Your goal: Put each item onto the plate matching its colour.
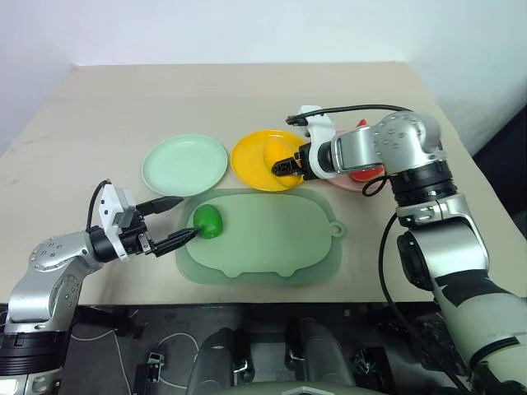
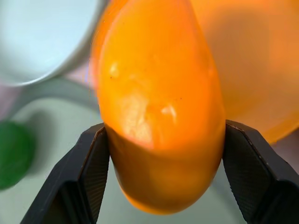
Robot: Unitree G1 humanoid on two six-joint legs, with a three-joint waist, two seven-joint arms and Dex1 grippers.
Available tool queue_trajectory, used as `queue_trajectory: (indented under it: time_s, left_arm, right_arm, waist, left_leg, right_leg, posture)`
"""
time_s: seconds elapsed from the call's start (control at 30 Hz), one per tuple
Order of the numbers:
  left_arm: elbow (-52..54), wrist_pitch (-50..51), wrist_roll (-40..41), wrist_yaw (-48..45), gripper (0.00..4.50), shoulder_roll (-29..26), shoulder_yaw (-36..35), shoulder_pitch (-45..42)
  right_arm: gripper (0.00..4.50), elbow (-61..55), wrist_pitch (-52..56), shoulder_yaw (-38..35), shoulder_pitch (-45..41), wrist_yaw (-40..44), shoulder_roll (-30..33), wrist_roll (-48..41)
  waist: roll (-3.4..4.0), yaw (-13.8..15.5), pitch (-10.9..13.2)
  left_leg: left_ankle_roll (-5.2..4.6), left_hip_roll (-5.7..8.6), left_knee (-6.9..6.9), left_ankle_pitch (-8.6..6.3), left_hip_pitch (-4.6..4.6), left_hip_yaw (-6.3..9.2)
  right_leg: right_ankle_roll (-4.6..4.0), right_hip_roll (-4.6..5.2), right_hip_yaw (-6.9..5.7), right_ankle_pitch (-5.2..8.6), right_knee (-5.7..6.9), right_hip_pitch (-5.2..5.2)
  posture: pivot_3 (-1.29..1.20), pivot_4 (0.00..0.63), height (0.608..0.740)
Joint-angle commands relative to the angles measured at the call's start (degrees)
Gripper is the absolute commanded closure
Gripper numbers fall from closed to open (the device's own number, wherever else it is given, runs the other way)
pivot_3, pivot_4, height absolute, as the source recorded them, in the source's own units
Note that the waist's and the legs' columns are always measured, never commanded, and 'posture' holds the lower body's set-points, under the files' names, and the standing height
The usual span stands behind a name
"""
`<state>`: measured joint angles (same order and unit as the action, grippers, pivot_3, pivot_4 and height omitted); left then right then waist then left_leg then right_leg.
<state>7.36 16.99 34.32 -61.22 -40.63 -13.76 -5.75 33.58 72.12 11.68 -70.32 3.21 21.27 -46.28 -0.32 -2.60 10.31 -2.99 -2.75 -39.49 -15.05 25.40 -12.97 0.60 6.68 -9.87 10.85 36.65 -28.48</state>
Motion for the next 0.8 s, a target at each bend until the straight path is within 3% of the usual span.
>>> queue_trajectory:
  time_s: [0.03,0.27,0.47,0.6,0.8]
  left_arm:
    - [2.28,-0.03,0.43,0.61,0.00,-0.39,-1.05,-0.47]
    - [1.34,-0.73,0.02,0.15,0.00,-0.68,-1.58,0.31]
    - [2.25,-0.83,0.02,0.45,0.00,-0.68,-2.04,1.82]
    - [3.03,-0.31,0.11,1.05,0.00,-0.70,-1.98,1.86]
    - [2.99,0.31,0.06,1.81,0.00,-0.77,-1.39,0.64]
  right_arm:
    - [1.31,9.82,-9.78,1.50,-4.40,8.51,-2.08,9.42]
    - [1.31,28.70,-22.53,-1.80,-9.45,15.96,-8.12,20.84]
    - [1.31,33.73,-26.25,-5.26,-10.60,18.04,-10.74,26.31]
    - [0.04,33.45,-26.71,-7.07,-11.79,20.17,-10.99,28.80]
    - [0.04,25.72,-20.36,-8.75,-12.26,26.29,-7.99,29.40]
  waist:
    - [0.00,0.01,0.00]
    - [0.01,-0.18,0.01]
    - [0.01,-0.28,0.00]
    - [0.01,-0.27,0.01]
    - [0.02,-0.25,0.02]
  left_leg:
    - [0.00,0.00,0.00,0.00,0.02,-0.01]
    - [0.02,-0.01,0.01,0.01,0.01,-0.05]
    - [0.03,-0.01,0.00,0.01,-0.01,-0.04]
    - [0.03,0.00,0.00,0.01,-0.01,-0.03]
    - [0.03,0.01,0.00,0.01,0.02,-0.03]
  right_leg:
    - [0.00,-0.01,0.00,0.00,0.01,-0.02]
    - [0.00,0.00,0.01,0.00,0.07,-0.05]
    - [0.00,0.04,0.02,0.01,0.10,-0.05]
    - [-0.01,0.08,0.03,0.01,0.11,-0.06]
    - [-0.01,0.10,0.05,0.01,0.19,-0.13]
  posture:
    - [0.00,0.150,0.696]
    - [0.00,0.150,0.696]
    - [0.00,0.150,0.696]
    - [0.00,0.150,0.696]
    - [0.00,0.150,0.696]
